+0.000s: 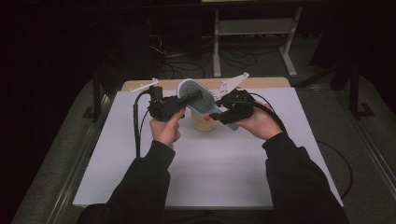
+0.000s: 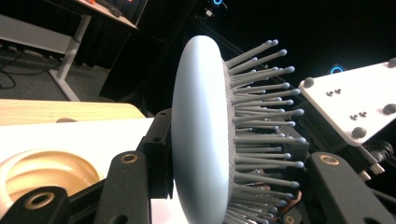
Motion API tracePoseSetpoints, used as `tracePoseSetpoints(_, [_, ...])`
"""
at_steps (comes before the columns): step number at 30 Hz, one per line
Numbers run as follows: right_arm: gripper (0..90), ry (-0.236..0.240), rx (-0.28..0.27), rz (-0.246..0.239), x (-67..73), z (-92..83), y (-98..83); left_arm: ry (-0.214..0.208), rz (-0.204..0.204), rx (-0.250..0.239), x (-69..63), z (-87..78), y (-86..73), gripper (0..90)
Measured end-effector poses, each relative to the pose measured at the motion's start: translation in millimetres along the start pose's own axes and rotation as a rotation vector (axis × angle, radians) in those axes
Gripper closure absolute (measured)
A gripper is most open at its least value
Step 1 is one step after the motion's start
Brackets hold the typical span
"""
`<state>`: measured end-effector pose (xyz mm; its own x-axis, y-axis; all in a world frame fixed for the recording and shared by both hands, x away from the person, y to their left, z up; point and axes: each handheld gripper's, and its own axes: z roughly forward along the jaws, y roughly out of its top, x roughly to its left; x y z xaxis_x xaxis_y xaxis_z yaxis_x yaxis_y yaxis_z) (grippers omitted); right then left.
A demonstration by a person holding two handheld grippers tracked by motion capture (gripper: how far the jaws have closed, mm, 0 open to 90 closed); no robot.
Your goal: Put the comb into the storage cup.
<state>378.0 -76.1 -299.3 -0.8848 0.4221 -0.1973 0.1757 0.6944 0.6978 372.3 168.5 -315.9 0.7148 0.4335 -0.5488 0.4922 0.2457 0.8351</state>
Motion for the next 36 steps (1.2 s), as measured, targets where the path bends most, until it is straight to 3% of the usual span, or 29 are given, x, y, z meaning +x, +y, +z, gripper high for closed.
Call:
tracePoseSetpoints(7, [29.5, 0.051, -0.02, 0.097, -9.0, -3.7, -3.3, 0.017, 0.048, -0.003, -5.3, -1.1, 8.8, 52.0])
tracePoseSetpoints(15, [0.0, 0.027, -0.032, 0.19, -16.8, -3.8, -10.5, 0.018, 0.075, -0.018, -12.9, -3.5, 22.7, 51.8])
tracePoseSetpoints(18, [0.0, -0.005, -0.047, 0.211, -19.1, -5.1, -14.1, 0.026, 0.093, -0.016, -14.7, -5.3, 28.9, 51.8])
tracePoseSetpoints(22, [0.0, 0.009, -0.084, 0.237, -22.2, -8.7, -18.9, 0.036, 0.121, -0.012, -16.9, -6.7, 37.4, 51.8])
tracePoseSetpoints(25, [0.0, 0.0, -0.09, 0.251, -23.0, -11.7, -22.5, 0.052, 0.155, -0.003, -20.2, -7.6, 43.7, 51.8])
tracePoseSetpoints(36, [0.0, -0.03, -0.126, 0.28, -27.0, -20.4, -35.3, 0.071, 0.209, -0.004, -30.6, -8.8, 65.6, 51.8])
